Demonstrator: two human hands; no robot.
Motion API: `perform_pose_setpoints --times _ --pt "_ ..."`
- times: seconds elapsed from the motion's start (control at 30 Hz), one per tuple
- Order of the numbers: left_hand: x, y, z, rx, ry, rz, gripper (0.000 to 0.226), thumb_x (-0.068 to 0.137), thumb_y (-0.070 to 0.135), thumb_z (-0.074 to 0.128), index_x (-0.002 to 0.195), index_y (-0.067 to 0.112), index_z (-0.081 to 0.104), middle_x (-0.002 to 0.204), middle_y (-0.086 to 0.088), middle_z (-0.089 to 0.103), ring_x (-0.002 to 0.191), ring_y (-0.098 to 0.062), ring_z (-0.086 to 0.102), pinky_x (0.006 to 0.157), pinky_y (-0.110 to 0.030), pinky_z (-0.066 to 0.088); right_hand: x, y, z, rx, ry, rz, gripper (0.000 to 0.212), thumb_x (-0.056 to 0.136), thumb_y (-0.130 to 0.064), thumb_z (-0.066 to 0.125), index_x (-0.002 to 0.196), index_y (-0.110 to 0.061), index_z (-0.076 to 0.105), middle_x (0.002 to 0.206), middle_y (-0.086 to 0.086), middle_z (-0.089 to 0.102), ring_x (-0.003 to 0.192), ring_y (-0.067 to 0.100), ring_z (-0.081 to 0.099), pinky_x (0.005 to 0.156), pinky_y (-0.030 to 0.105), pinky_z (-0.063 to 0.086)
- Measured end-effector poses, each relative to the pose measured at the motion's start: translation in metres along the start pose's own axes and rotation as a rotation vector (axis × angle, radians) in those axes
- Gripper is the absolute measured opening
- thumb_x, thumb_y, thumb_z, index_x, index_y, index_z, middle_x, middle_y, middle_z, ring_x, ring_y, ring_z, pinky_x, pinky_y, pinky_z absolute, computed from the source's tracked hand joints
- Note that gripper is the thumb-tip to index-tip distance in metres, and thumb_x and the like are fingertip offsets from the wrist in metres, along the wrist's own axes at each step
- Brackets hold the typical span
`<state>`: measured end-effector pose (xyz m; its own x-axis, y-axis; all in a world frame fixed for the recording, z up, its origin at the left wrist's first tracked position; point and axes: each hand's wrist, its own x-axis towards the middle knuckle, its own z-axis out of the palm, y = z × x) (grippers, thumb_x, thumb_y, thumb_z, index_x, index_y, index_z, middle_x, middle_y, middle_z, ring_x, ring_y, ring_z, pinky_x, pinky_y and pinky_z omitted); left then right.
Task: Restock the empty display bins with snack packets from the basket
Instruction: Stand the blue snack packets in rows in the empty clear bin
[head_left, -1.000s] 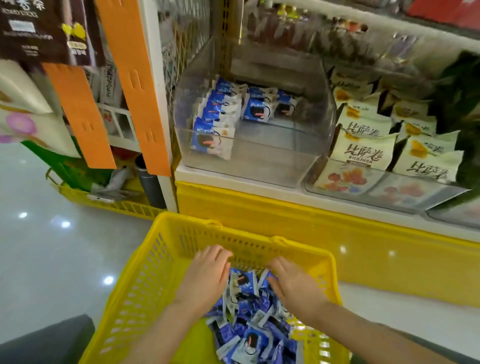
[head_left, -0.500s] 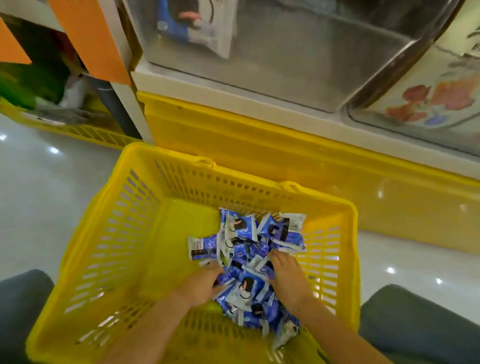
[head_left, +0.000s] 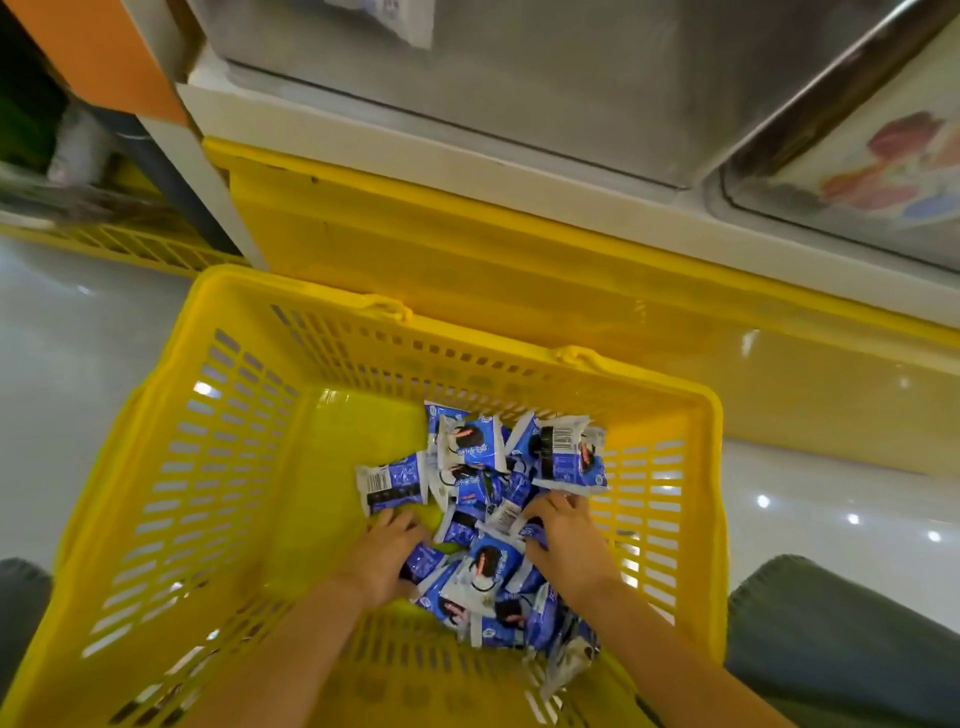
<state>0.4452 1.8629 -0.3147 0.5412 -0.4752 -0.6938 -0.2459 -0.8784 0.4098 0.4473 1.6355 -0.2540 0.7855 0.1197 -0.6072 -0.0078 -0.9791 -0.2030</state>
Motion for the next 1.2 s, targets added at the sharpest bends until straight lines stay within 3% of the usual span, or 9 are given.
perform_pose_setpoints --times 0.13,0.23,0.37,0.53,0.73,0.87,0.97,1.13,1.2 --pt "-0.004 -0.002 -0.002 -0.055 0.038 -0.005 0.017 0.086 0.027 0.062 0.087 0.032 0.046 0.122 0.005 0.049 0.118 -0.015 0.035 0.091 -0.028 0.031 -0.007 -0.002 -0.004 0.364 0.056 0.051 0.024 0.094 -0.029 0.054 0.117 -0.023 0.059 0.115 -0.004 0.056 0.111 0.014 0.045 0.084 0.014 0.037" --pt "-0.008 -0.004 -0.001 -0.173 -0.028 -0.093 0.037 0.089 0.018 0.059 0.07 0.033 0.031 0.095 0.004 0.053 0.095 -0.012 0.045 0.074 -0.022 0.035 -0.012 -0.01 -0.011 0.587 0.092 0.154 0.026 0.094 -0.028 0.054 0.118 -0.019 0.06 0.101 -0.008 0.057 0.089 0.004 0.052 0.063 0.002 0.039" --pt "-0.022 -0.004 -0.012 -0.427 -0.031 -0.191 0.014 0.095 0.014 0.051 0.106 0.022 0.051 0.104 0.002 0.055 0.1 -0.014 0.053 0.077 -0.02 0.042 -0.017 -0.02 -0.021 0.782 0.115 0.214 0.016 0.097 -0.024 0.05 0.108 -0.017 0.059 0.077 -0.004 0.053 0.066 0.007 0.046 0.057 0.009 0.036" --pt "-0.039 0.009 -0.049 -0.754 0.211 -0.279 0.012 0.099 0.018 0.042 0.09 0.013 0.048 0.075 -0.004 0.049 0.062 -0.01 0.04 0.058 -0.025 0.032 -0.025 -0.035 -0.042 1.067 0.03 0.299 0.029 0.099 -0.016 0.044 0.126 -0.007 0.052 0.126 0.009 0.055 0.096 0.014 0.053 0.077 0.021 0.042" --pt "-0.063 0.045 -0.074 -1.323 0.432 -0.371 0.014 0.1 0.021 0.041 0.104 0.009 0.046 0.103 -0.014 0.06 0.086 -0.026 0.06 0.074 -0.04 0.052 -0.037 -0.061 -0.066 1.171 0.091 0.323 0.022 0.099 -0.028 0.044 0.106 -0.012 0.057 0.131 0.027 0.051 0.119 0.04 0.049 0.095 0.053 0.042" --pt "-0.086 0.07 -0.08 -1.375 0.459 -0.327 0.035 0.096 0.029 0.048 0.123 0.007 0.043 0.122 -0.014 0.055 0.113 -0.032 0.055 0.094 -0.053 0.046 -0.05 -0.072 -0.077 1.309 0.101 0.275 0.034 0.09 -0.032 0.06 0.114 -0.008 0.056 0.115 0.004 0.06 0.11 0.025 0.056 0.098 0.046 0.044" --pt "-0.098 0.085 -0.086 -1.417 0.516 -0.227 0.029 0.095 0.027 0.05 0.119 0.01 0.046 0.114 -0.011 0.06 0.103 -0.027 0.061 0.086 -0.048 0.051 -0.062 -0.079 -0.087 1.247 0.079 0.193 0.029 0.082 -0.032 0.071 0.098 -0.019 0.052 0.093 -0.012 0.054 0.084 0.004 0.054 0.082 0.032 0.045" --pt "-0.117 0.097 -0.102 -1.524 0.593 -0.12 0.013 0.095 0.023 0.051 0.108 0.021 0.054 0.094 0.003 0.071 0.077 -0.011 0.07 0.056 -0.025 0.053 -0.069 -0.087 -0.108 1.37 0.097 0.175 0.054 0.086 -0.021 0.067 0.13 -0.003 0.042 0.128 0.008 0.055 0.11 0.027 0.059 0.093 0.045 0.048" --pt "-0.125 0.099 -0.109 -1.556 0.615 -0.109 0.008 0.095 0.025 0.051 0.102 0.025 0.055 0.086 0.008 0.072 0.071 -0.008 0.07 0.056 -0.027 0.052 -0.074 -0.091 -0.12 1.443 0.095 0.14 0.053 0.089 -0.015 0.063 0.135 -0.003 0.04 0.118 0.014 0.063 0.095 0.023 0.066 0.083 0.04 0.054"
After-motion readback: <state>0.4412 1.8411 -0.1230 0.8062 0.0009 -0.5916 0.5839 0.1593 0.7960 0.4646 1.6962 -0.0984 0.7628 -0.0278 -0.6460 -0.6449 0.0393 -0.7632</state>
